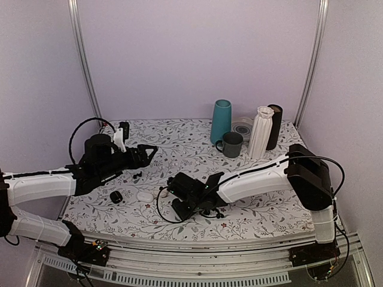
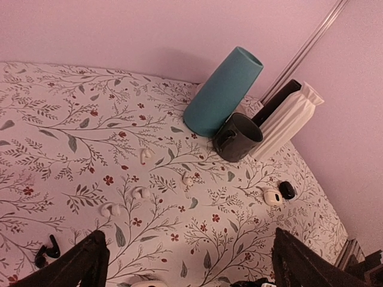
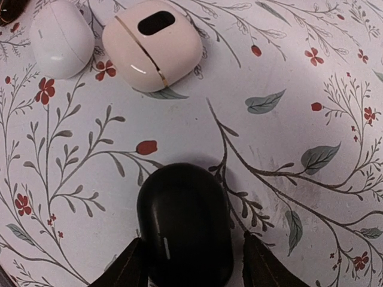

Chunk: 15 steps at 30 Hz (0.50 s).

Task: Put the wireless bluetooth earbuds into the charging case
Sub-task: Pick up the charging case from the center of the board.

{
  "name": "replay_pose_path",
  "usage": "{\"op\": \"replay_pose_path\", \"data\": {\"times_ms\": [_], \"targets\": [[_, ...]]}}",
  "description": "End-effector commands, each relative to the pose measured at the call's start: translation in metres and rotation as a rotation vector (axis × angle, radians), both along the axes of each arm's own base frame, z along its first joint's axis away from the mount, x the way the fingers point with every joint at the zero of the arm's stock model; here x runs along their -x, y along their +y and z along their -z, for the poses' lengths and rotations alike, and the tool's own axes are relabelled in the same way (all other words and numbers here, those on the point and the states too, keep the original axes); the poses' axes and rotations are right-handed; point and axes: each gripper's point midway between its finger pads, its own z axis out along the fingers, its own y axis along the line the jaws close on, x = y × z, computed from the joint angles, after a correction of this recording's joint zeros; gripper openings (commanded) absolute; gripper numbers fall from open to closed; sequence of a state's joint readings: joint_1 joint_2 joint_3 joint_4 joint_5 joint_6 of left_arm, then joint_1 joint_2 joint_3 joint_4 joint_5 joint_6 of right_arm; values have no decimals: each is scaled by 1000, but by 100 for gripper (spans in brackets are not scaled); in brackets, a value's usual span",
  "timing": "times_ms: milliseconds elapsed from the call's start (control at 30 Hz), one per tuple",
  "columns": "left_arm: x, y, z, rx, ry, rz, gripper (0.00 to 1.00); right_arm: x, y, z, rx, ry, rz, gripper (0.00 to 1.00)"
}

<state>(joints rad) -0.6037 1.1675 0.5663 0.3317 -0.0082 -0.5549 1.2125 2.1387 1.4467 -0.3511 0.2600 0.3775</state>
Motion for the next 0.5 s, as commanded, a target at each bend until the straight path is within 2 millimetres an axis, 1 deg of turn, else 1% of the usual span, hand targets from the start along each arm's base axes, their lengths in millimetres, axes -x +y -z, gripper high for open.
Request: {"op": "replay_pose_path", "data": {"times_ms": [0, 67, 100, 167, 233, 333, 467], "targets": [[-4, -3, 2, 27, 21, 15, 95, 0, -4, 0, 26, -20, -5, 47], [-4, -8, 4, 37, 33, 33, 94, 0, -6, -4, 12, -30, -6, 35], [-4, -10, 5, 40, 40, 41, 93, 0, -6, -7, 3, -37, -6, 31], [-5, -13, 8, 45, 56, 54, 92, -1, -7, -14, -15, -54, -7, 27], [-5, -17, 10, 49, 72, 68, 91, -3, -7, -21, -31, -73, -6, 26], [-5, -24, 14, 57, 95, 98, 89, -7, -9, -38, -65, -114, 4, 25], [-3, -33, 19, 74, 125, 139, 86, -12, -17, -63, -108, -181, 17, 25]]}}
